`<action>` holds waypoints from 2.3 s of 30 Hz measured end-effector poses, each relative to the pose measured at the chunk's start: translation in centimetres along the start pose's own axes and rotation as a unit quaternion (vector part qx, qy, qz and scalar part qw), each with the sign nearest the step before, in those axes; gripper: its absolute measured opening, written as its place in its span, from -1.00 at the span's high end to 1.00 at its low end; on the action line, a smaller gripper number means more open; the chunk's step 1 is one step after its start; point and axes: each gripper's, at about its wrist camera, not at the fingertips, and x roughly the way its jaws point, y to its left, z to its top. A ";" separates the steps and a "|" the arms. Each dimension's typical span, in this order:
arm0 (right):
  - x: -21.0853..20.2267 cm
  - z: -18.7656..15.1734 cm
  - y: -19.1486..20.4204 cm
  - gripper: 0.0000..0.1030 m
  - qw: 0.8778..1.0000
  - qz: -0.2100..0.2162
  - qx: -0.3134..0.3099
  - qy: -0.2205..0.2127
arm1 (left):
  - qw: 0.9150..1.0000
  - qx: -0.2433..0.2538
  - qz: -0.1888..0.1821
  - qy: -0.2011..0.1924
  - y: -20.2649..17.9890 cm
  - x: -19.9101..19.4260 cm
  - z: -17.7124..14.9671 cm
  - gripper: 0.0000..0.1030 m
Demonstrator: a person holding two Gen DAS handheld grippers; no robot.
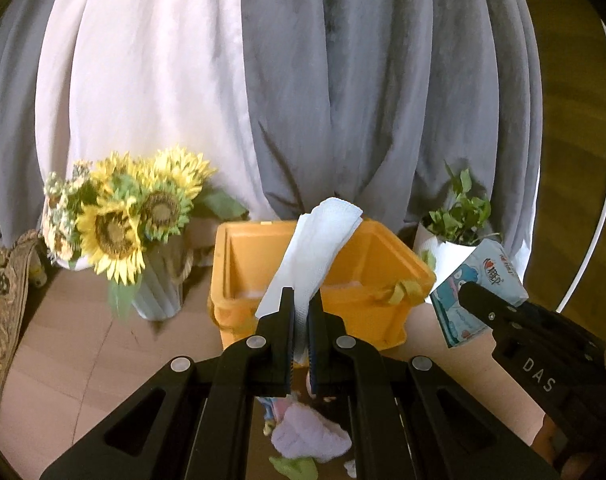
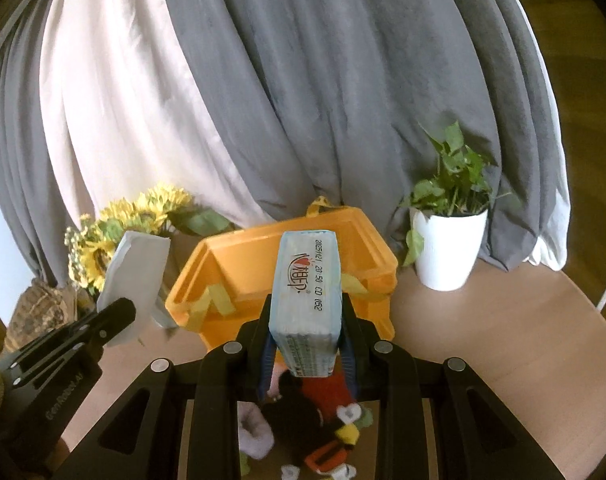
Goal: Organize soft objects
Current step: 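Carry the white tissue and tissue pack over the orange crate with both tools, then open both tools to drop the tissue and tissue pack into the crate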
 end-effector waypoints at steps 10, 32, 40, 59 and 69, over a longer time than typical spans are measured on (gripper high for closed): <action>2.3 2.6 0.5 0.44 1.000 0.012 -0.006 -0.015 | 1.000 0.010 0.007 -0.018 0.4 2.0 2.3 0.85; 11.0 5.7 0.3 0.44 0.999 0.028 -0.019 0.017 | 1.000 0.017 0.008 0.010 1.7 10.5 4.4 0.85; 15.0 5.6 0.0 0.44 0.998 0.025 -0.025 0.048 | 0.999 0.005 0.001 0.045 2.3 14.4 3.6 0.84; 17.9 5.2 -1.2 -0.12 0.997 0.008 -0.015 0.077 | 0.998 -0.009 0.021 0.059 2.5 14.9 2.8 0.00; 13.8 4.9 -0.8 -0.13 0.998 0.005 -0.015 0.062 | 0.998 -0.011 0.033 0.052 2.2 10.6 1.7 -0.08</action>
